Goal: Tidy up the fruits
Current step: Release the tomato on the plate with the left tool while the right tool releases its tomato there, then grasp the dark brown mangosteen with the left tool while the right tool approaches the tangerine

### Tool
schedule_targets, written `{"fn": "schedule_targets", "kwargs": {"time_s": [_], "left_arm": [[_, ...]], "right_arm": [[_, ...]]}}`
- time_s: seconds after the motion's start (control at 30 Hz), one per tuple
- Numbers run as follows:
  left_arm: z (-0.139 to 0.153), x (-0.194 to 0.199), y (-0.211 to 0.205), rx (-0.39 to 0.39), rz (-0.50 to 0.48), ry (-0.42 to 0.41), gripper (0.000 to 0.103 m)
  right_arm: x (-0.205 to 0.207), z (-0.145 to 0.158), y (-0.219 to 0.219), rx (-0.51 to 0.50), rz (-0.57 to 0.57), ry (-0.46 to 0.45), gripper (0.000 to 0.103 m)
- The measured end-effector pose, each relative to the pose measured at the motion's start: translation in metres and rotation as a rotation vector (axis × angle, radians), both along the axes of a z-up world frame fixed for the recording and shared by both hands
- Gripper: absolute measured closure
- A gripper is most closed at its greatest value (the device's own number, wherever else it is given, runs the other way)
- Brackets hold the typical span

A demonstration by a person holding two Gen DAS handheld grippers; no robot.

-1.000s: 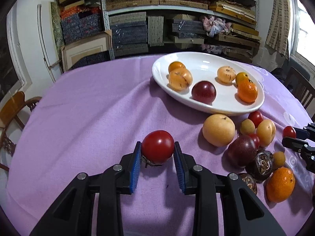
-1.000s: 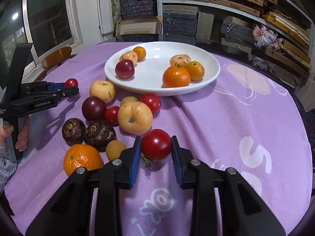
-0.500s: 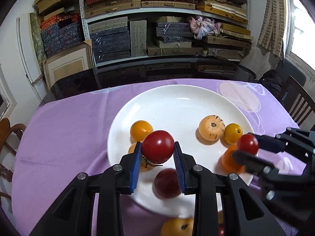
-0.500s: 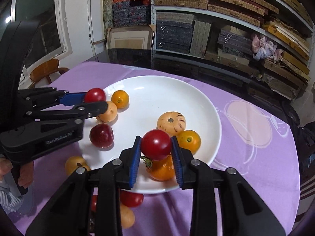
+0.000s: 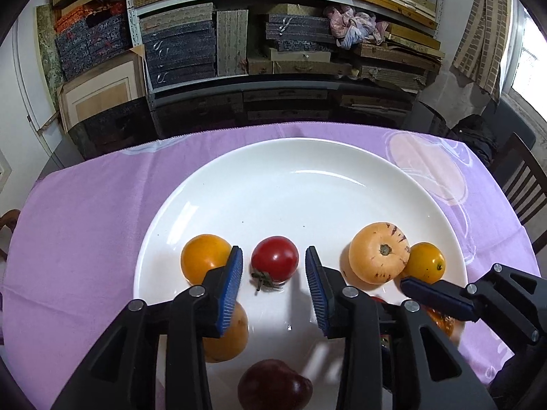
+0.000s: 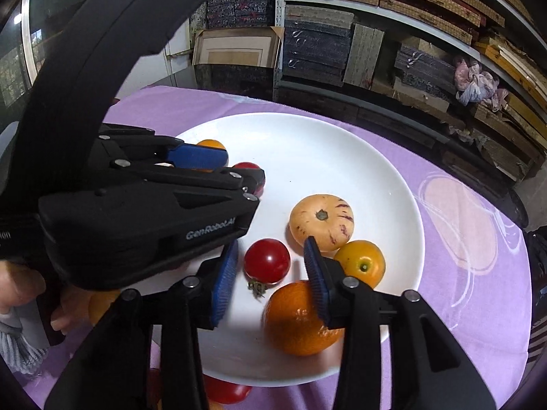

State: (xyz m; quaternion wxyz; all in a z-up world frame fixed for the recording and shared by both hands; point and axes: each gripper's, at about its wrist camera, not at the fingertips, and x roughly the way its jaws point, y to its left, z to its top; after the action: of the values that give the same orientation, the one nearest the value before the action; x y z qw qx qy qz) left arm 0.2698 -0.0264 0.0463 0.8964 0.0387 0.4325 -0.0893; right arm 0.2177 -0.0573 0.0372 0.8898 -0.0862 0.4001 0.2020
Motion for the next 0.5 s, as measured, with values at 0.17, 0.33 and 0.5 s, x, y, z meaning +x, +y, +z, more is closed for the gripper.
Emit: {"fn": "schedule_targets", "kwargs": {"time_s": [0.17,0.33,0.5], "left_arm": [[0.024,-0.031,0.019,-0.013,0.025,-0.064,0.05],[0.039,-0.096,0.033,0.05,0.069,-0.184,0.016],[0.033,-0.156,0.036,0.07,0.081,-0.212,0.007]], "right_arm": [[-0.025,0.021,-0.022,0.045,-0.024,-0.049,0.048],[-0.074,0.043,-0.056,0.104,-0.058,-0.135,0.024],[-0.127,0.041,-0.075,0.137,-0.072,-0.152,0.018]]}}
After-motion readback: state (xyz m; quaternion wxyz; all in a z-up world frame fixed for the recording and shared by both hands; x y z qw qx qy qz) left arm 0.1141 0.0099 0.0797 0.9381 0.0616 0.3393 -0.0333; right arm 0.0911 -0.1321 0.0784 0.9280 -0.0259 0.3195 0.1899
